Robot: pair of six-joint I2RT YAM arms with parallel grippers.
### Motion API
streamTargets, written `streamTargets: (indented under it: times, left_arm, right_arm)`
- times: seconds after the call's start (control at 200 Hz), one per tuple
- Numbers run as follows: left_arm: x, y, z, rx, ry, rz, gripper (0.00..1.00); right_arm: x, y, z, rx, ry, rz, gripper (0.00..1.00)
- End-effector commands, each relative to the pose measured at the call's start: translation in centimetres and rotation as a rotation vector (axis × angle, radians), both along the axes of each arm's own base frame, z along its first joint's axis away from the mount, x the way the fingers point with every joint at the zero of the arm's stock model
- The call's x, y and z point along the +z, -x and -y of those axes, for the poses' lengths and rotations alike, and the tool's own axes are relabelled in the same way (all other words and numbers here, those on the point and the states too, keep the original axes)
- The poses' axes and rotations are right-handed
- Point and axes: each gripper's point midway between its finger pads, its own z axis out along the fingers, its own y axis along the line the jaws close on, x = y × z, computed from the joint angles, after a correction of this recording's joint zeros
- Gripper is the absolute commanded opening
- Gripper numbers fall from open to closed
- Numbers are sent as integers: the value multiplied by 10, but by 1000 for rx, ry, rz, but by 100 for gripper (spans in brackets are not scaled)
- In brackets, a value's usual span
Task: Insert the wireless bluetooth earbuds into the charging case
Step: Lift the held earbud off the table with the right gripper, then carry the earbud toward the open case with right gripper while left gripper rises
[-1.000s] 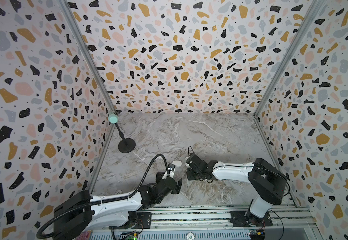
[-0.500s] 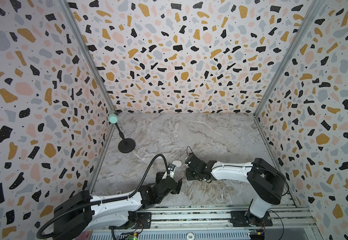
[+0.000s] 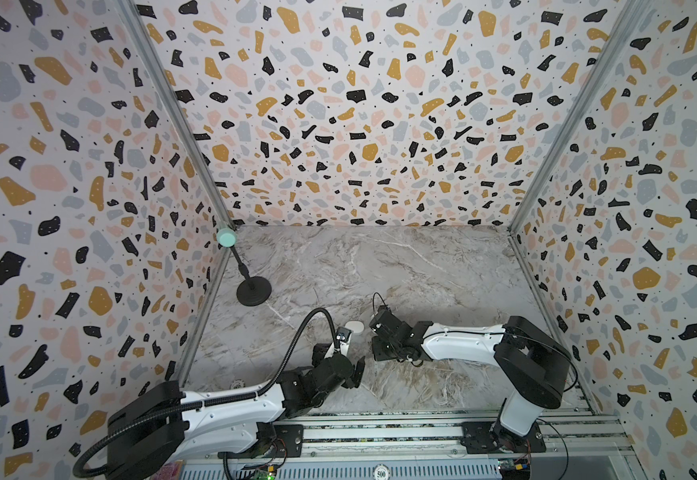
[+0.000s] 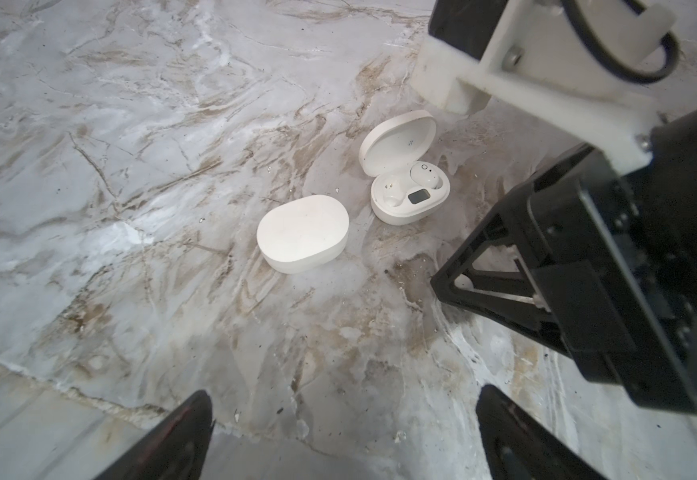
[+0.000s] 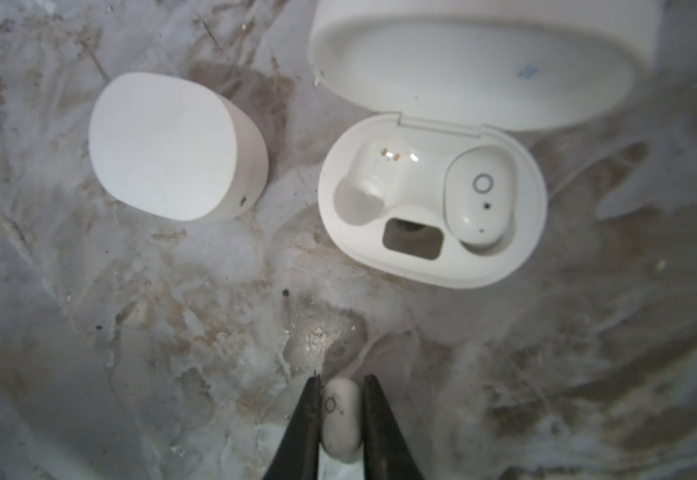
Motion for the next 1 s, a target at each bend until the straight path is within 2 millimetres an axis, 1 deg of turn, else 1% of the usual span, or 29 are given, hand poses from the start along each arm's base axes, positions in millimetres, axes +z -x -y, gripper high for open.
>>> streamTargets:
  times: [0.0, 0.16, 0.285, 0.355, 0.496, 0.581, 0.621, 0.686, 0.766, 0.826, 0.926, 0.996]
  left_arm:
    - [34, -5, 14, 5, 105, 35, 100]
    - [68, -8, 16, 8, 173, 85, 100]
    - [92, -10, 15, -5, 167, 129, 100]
    - [109, -11, 15, -20, 147, 162, 100]
    - [141, -14, 9, -71, 46, 275, 100]
    - [160, -18, -5, -56, -45, 361, 100]
    - [165, -19, -12, -58, -97, 403, 100]
    - [164, -20, -23, -65, -186, 469, 100]
    - [150, -16, -32, -118, -281, 547, 100]
    - [142, -12, -35, -145, -287, 586, 100]
    - [145, 3, -26, -245, -194, 615, 100]
    - [141, 15, -16, -333, -138, 624, 100]
  right_arm:
    - [6, 3, 12, -25, 28, 8, 16]
    - [24, -2, 12, -49, -4, 59, 15]
    - [36, -6, 11, -66, -31, 87, 13]
    - [43, -7, 10, -75, -50, 102, 12]
    - [56, -13, 11, -104, -69, 140, 11]
    - [63, -17, 12, -123, -68, 162, 11]
    - [67, -20, 13, -133, -65, 176, 11]
    - [74, -23, 14, -152, -66, 195, 11]
    - [81, -28, 16, -181, -74, 219, 11]
    - [84, -31, 16, -195, -83, 231, 10]
    - [87, -34, 14, -213, -95, 240, 11]
    - [87, -37, 12, -225, -99, 241, 10]
